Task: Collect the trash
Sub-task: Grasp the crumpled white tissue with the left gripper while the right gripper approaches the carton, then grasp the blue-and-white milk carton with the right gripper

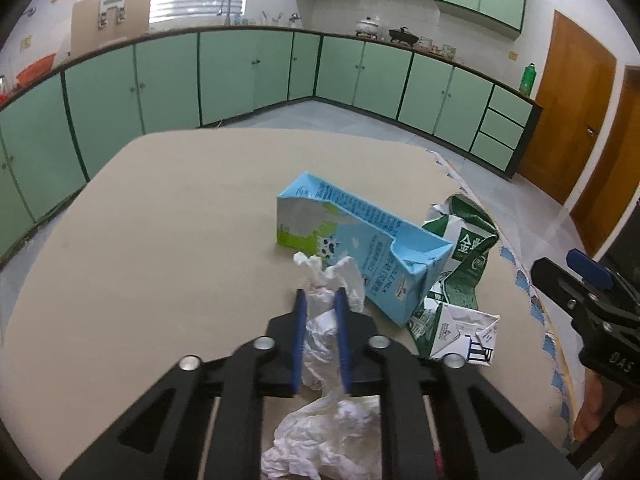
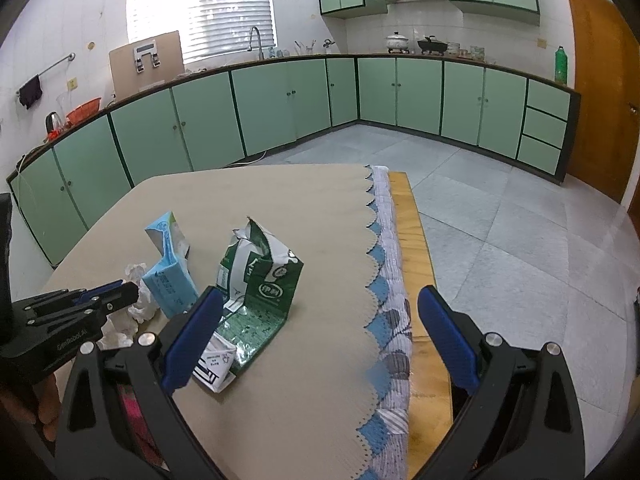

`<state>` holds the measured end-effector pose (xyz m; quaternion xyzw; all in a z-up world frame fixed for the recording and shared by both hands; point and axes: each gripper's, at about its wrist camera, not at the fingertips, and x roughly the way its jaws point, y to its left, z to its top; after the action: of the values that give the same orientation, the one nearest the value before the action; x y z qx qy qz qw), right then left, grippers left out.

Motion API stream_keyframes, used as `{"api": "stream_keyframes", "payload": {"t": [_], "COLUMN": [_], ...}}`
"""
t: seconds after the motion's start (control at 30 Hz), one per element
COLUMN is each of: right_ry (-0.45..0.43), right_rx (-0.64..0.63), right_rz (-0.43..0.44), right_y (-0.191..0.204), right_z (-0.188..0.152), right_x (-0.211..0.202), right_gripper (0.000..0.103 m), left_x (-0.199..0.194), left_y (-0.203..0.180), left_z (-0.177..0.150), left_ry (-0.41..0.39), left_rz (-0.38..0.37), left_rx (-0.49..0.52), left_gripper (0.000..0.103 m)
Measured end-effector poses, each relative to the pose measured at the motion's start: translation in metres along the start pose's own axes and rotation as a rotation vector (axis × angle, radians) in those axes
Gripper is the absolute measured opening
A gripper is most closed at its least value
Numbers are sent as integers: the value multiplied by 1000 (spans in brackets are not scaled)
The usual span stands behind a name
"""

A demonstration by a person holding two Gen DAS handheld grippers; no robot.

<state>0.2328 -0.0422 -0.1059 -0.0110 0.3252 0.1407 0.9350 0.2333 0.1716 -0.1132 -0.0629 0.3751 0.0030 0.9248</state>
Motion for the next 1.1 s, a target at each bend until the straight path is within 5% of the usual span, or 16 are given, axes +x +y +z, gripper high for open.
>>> {"api": "stream_keyframes", "payload": {"t": [0.4,0.93,1.1], "right_ry": [-18,-29,-48], "right_rx": [9,-13,-22], "right_rz": [11,44,113], "right_y": [1,16,30], "right_z": [5,19,24], "right_x": [-1,5,1], "right_gripper": [95,95,83], "left_x": [-38,-31,-35], "left_y": [22,43,45], "left_z": [20,33,34], "left_ry": [-126,-144,-158], "left_rz": [-9,25,38], "left_rx": [-75,-114,-120], "left_gripper": [6,6,6]}}
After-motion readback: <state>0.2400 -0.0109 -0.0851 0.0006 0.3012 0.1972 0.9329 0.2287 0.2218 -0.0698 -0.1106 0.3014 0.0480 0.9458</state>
